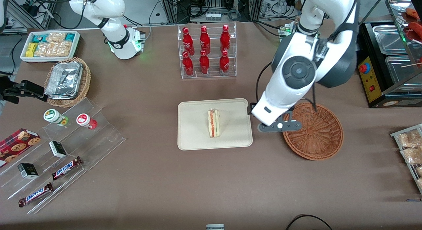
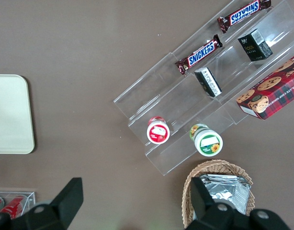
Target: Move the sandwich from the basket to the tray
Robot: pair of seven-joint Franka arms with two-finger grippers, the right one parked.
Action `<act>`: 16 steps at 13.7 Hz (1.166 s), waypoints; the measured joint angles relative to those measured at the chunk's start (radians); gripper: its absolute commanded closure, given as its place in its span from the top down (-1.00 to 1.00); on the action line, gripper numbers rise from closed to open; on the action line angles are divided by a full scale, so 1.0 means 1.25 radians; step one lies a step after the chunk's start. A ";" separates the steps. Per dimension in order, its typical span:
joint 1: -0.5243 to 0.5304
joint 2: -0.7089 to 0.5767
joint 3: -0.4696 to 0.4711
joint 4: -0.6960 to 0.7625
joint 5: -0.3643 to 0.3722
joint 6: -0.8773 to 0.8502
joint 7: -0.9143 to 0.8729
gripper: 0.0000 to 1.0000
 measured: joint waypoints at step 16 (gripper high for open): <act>0.524 -0.172 -0.331 -0.087 0.064 -0.128 0.251 1.00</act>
